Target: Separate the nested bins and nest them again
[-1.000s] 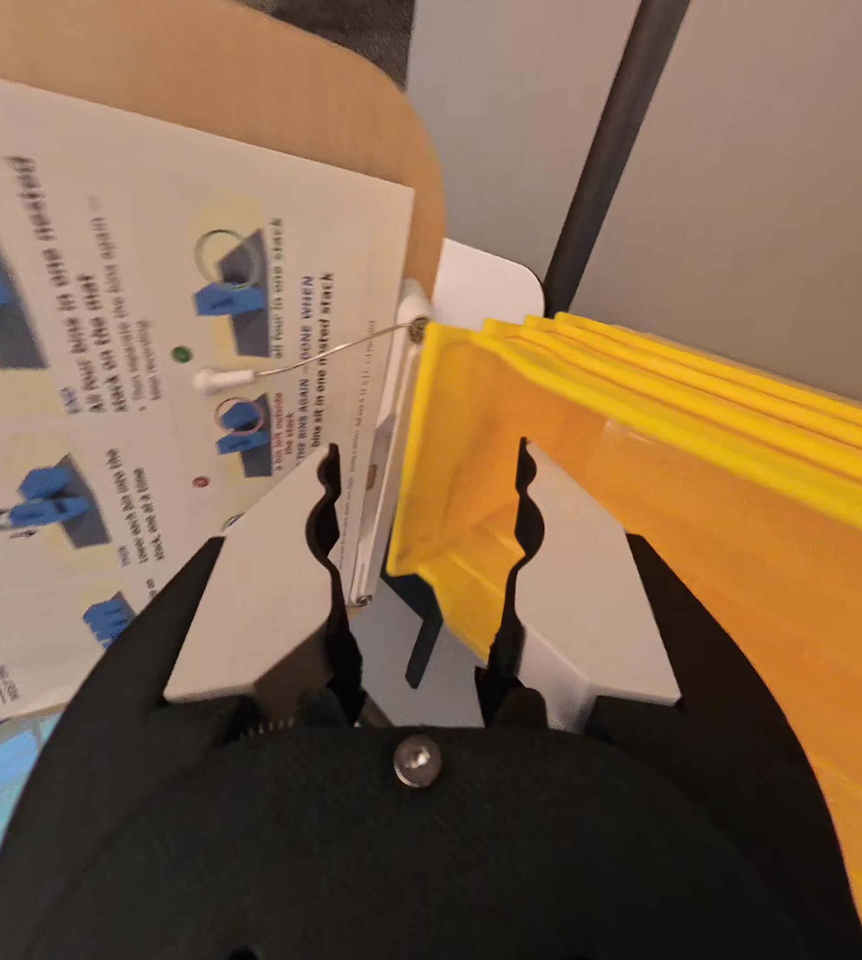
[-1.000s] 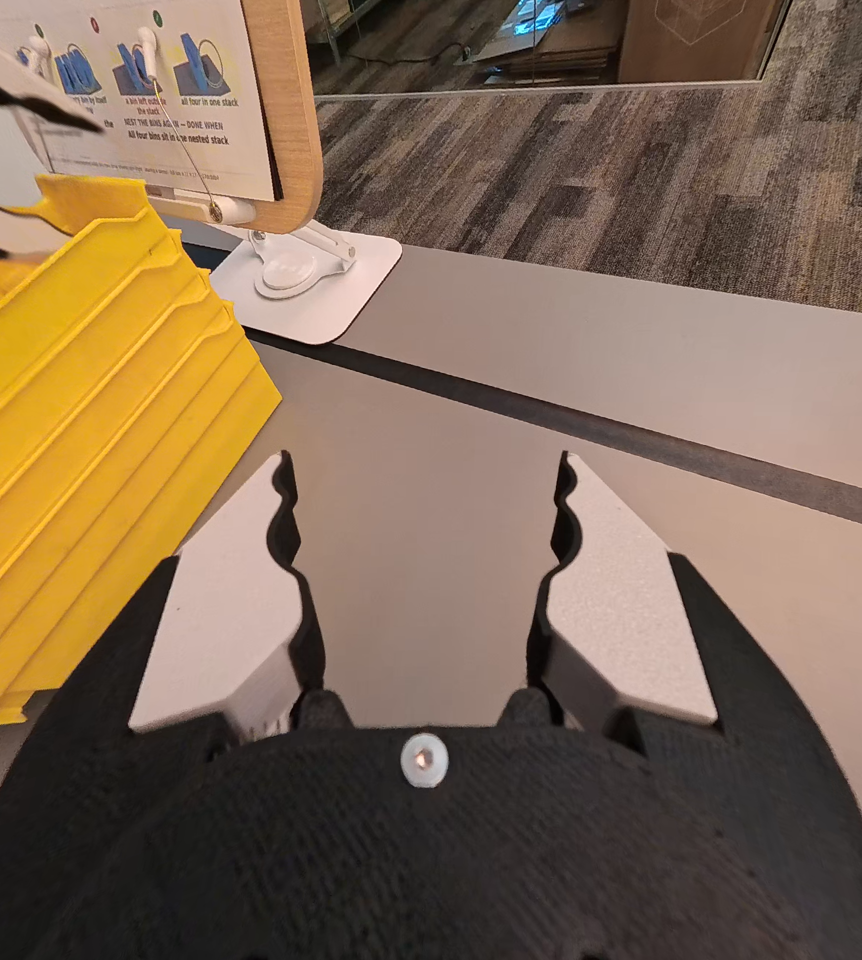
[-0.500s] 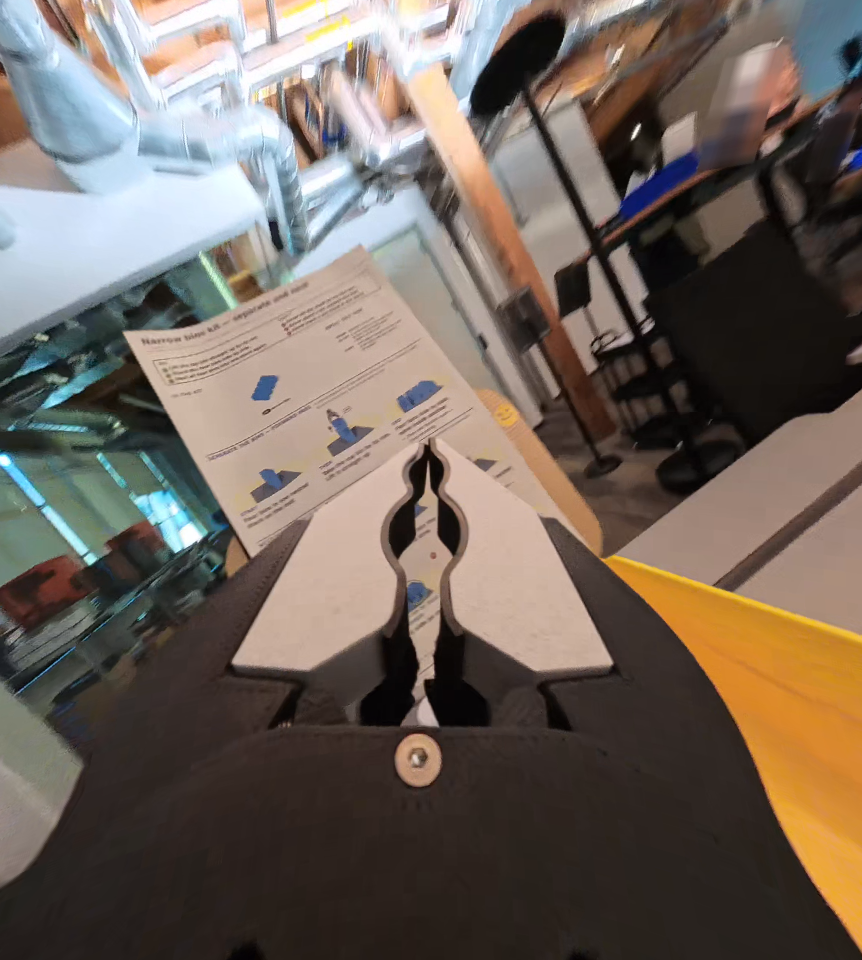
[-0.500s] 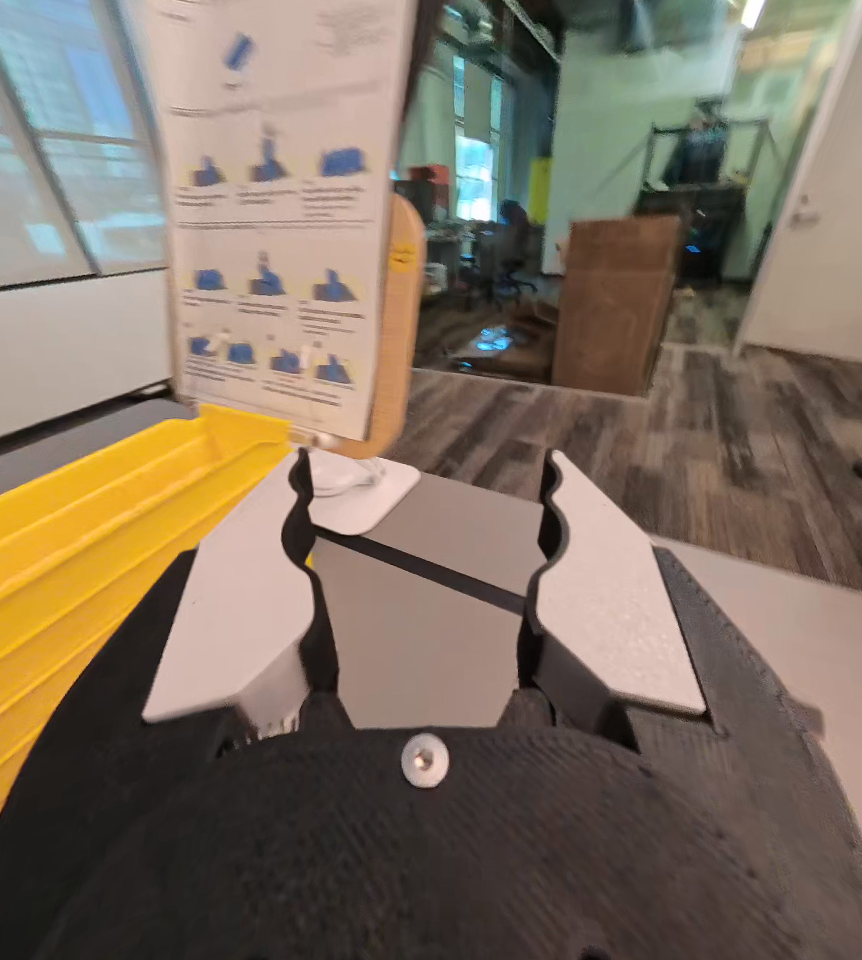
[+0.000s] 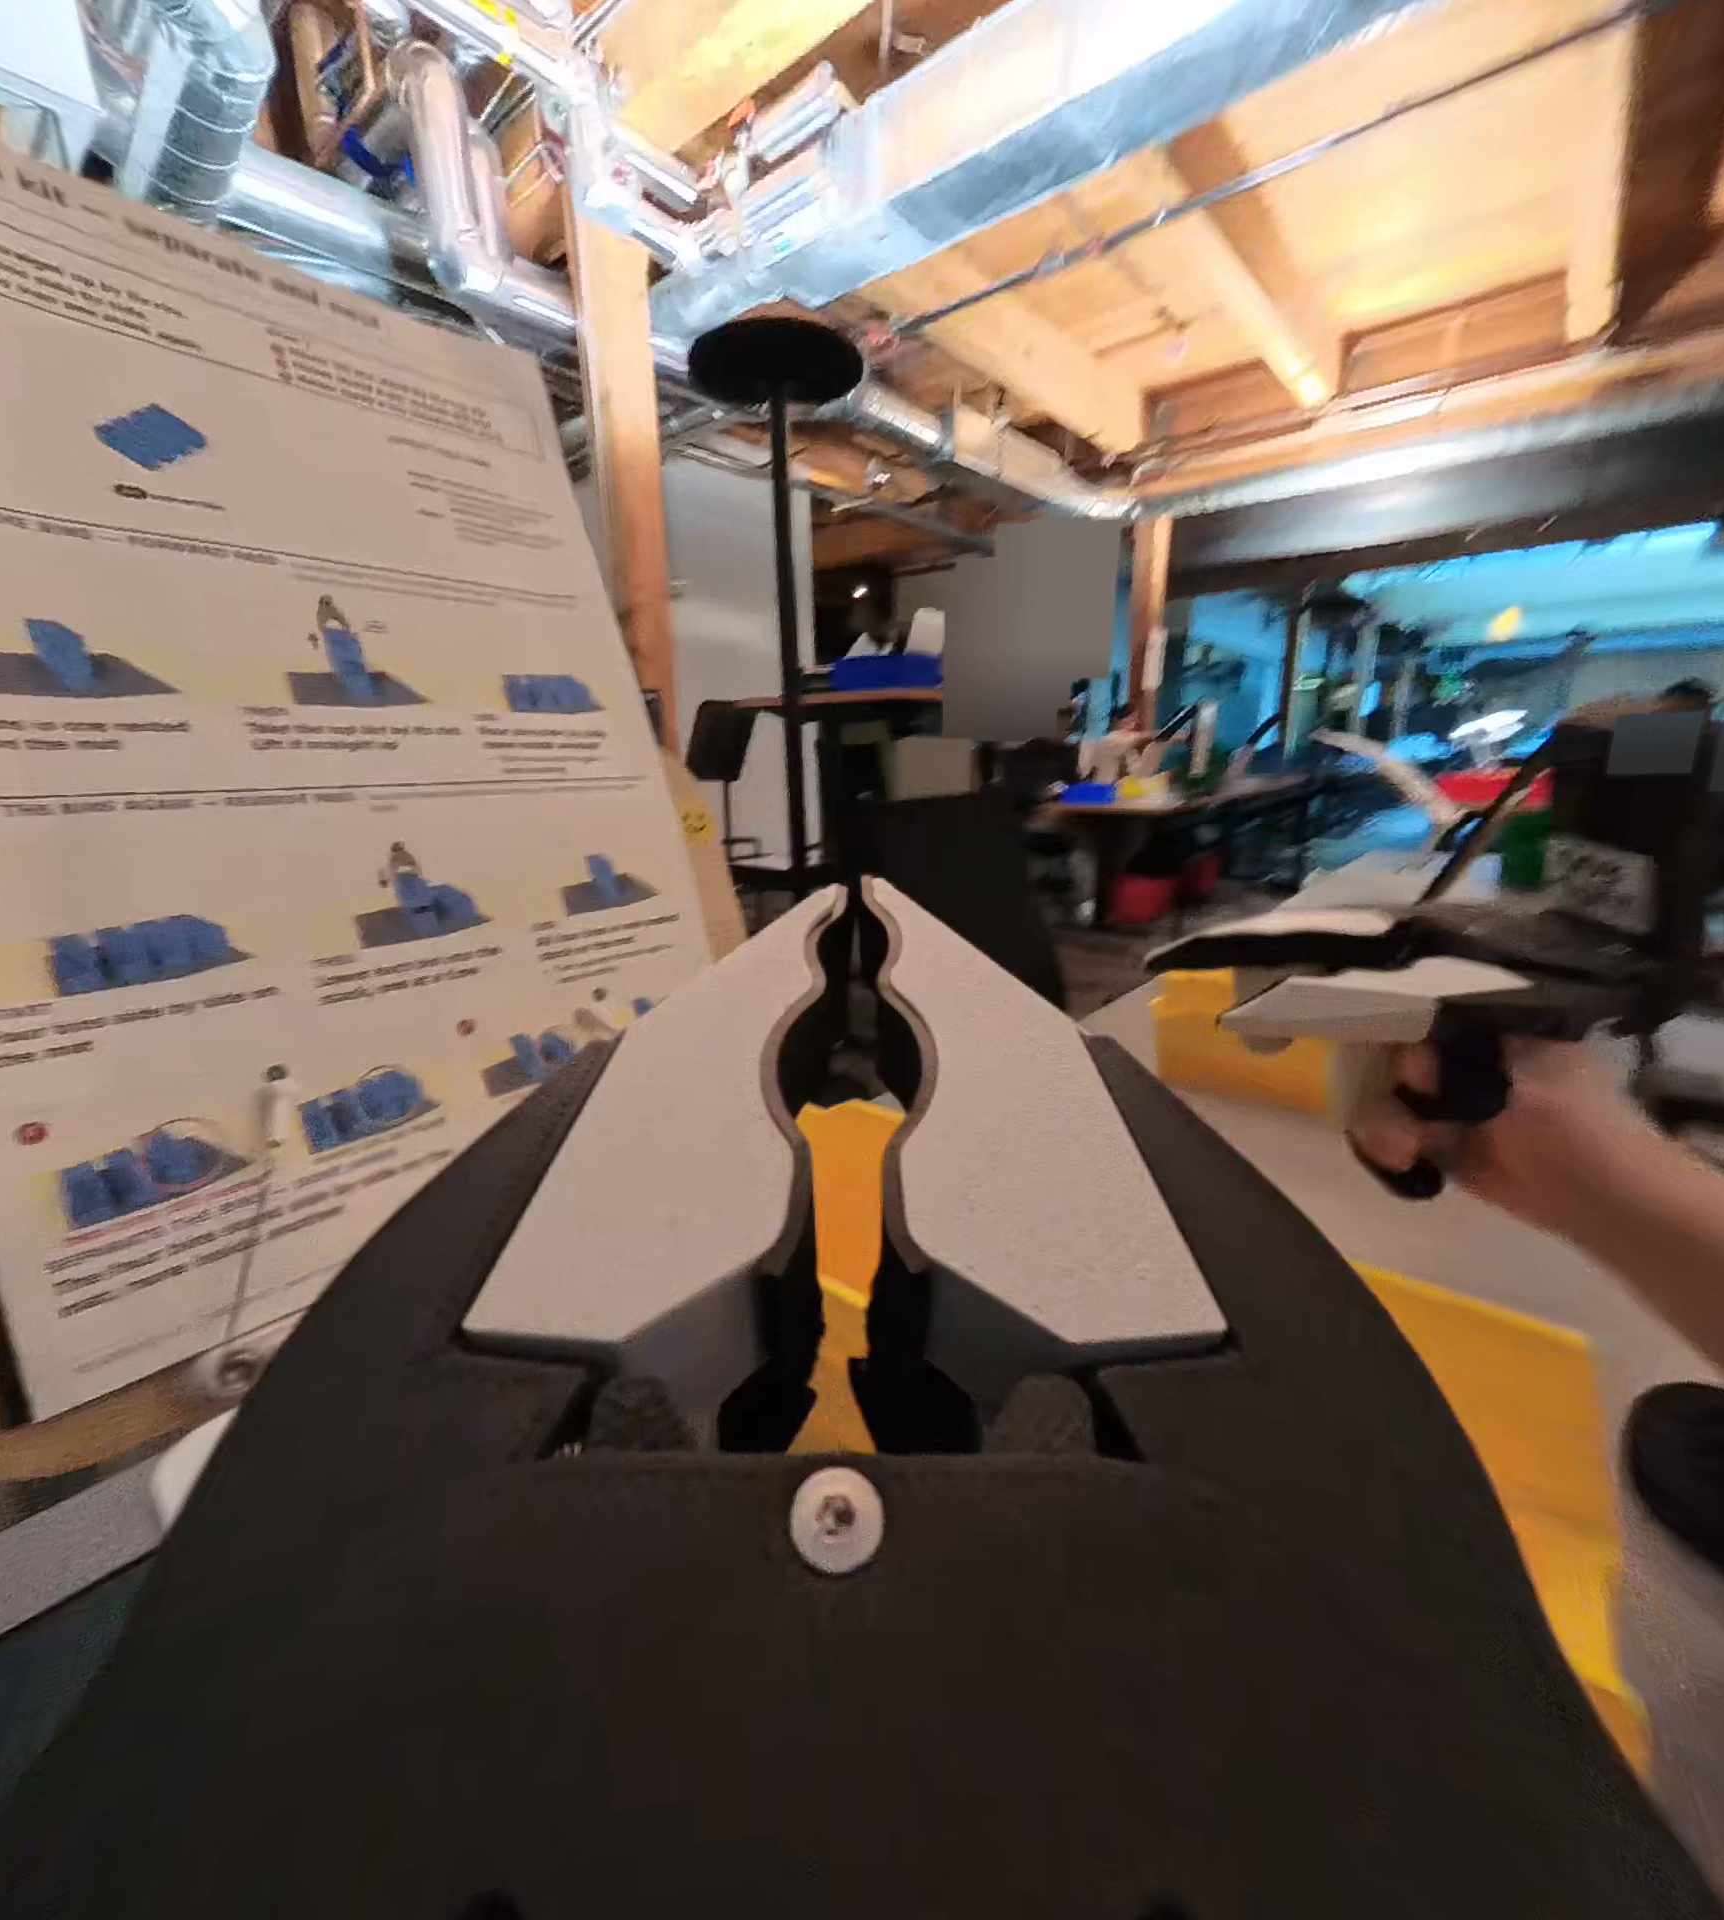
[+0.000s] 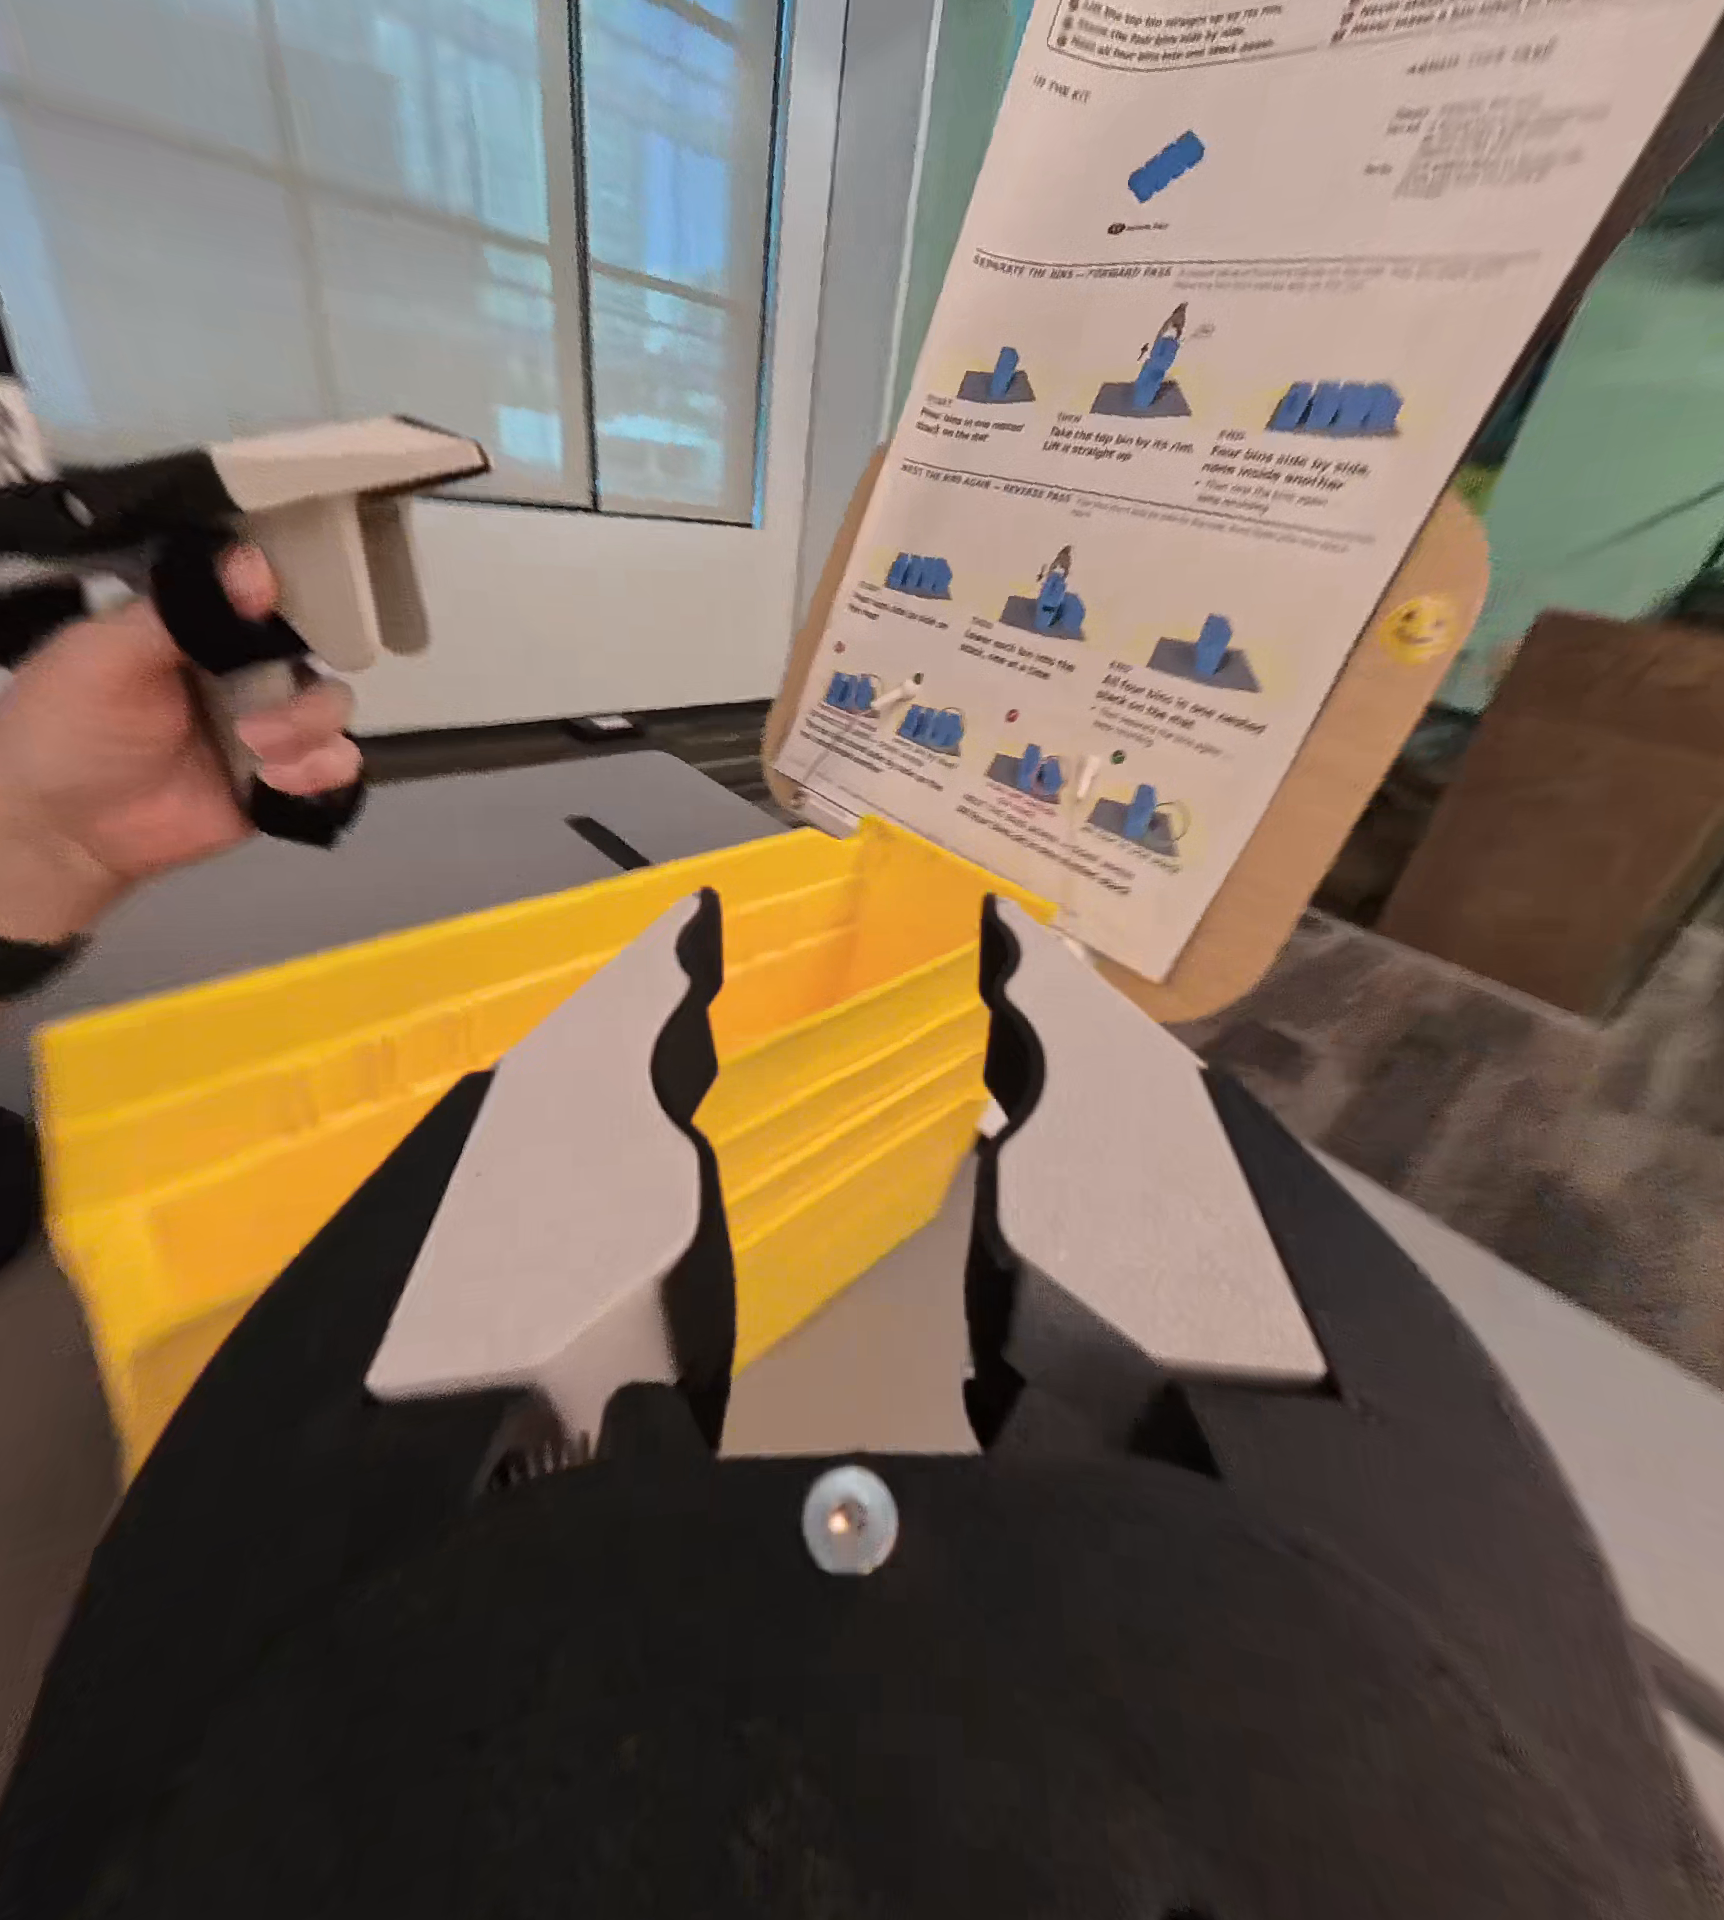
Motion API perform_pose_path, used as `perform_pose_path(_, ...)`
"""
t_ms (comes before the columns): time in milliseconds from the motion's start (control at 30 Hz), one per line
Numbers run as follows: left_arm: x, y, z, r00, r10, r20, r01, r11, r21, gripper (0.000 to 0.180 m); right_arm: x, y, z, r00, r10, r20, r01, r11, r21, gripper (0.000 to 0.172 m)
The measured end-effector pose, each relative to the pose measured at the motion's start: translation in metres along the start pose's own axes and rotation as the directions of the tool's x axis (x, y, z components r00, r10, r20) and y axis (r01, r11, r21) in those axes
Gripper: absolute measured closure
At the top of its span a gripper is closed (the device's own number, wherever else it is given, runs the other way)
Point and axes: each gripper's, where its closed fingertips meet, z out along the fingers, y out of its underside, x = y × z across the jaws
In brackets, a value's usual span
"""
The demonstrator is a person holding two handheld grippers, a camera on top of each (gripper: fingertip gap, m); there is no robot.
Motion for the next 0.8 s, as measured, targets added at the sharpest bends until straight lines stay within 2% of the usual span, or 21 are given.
perform_pose_path(33,0.0,-0.006,-0.002,1.0,-0.028,-0.009,0.028,1.0,0.01,0.18,-0.005,-0.004,-0.001,0.998,0.06,0.025,-0.06,0.998,-0.001,0.121)
perform_pose_path(67,-0.003,-0.01,-0.005,0.999,-0.045,0.002,0.045,0.999,0.001,0.18,-0.011,-0.006,-0.002,0.992,0.116,0.043,-0.115,0.993,-0.025,0.12)
perform_pose_path(133,-0.009,-0.015,-0.01,0.998,-0.061,0.032,0.062,0.998,-0.027,0.18,-0.02,0.002,0.0,0.983,0.178,0.035,-0.173,0.978,-0.119,0.109)
perform_pose_path(267,-0.003,-0.028,-0.017,0.995,-0.1,0.001,0.1,0.994,-0.032,0.18,-0.034,0.024,-0.001,0.979,0.195,-0.065,-0.206,0.936,-0.286,0.109)
perform_pose_path(333,0.001,-0.032,-0.019,0.993,-0.116,-0.028,0.115,0.993,-0.041,0.18,-0.035,0.033,-0.007,0.957,0.252,-0.144,-0.287,0.895,-0.343,0.109)
perform_pose_path(467,0.003,-0.042,-0.026,0.984,-0.17,-0.052,0.169,0.985,-0.026,0.18,-0.067,0.046,-0.01,0.878,0.454,-0.148,-0.471,0.768,-0.435,0.111)
perform_pose_path(500,0.004,-0.046,-0.028,0.979,-0.194,-0.068,0.194,0.981,-0.018,0.18,-0.073,0.051,-0.011,0.882,0.443,-0.16,-0.463,0.753,-0.467,0.113)
perform_pose_path(567,0.007,-0.056,-0.033,0.964,-0.241,-0.109,0.244,0.97,0.015,0.18,-0.073,0.06,-0.015,0.913,0.33,-0.239,-0.408,0.755,-0.514,0.118)
perform_pose_path(600,0.012,-0.065,-0.037,0.955,-0.254,-0.153,0.265,0.963,0.055,0.18,-0.075,0.066,-0.018,0.924,0.276,-0.264,-0.38,0.741,-0.554,0.126)
perform_pose_path(667,0.018,-0.081,-0.044,0.943,-0.268,-0.198,0.292,0.95,0.106,0.18,-0.084,0.08,-0.022,0.934,0.209,-0.29,-0.352,0.677,-0.647,0.136)
perform_pose_path(700,0.019,-0.084,-0.047,0.946,-0.26,-0.193,0.284,0.953,0.107,0.18,-0.092,0.076,-0.019,0.935,0.234,-0.266,-0.353,0.68,-0.642,0.158)
perform_pose_path(800,0.018,-0.087,-0.052,0.962,-0.219,-0.161,0.237,0.967,0.096,0.18,-0.092,0.078,-0.018,0.931,0.188,-0.313,-0.356,0.658,-0.664,0.16)
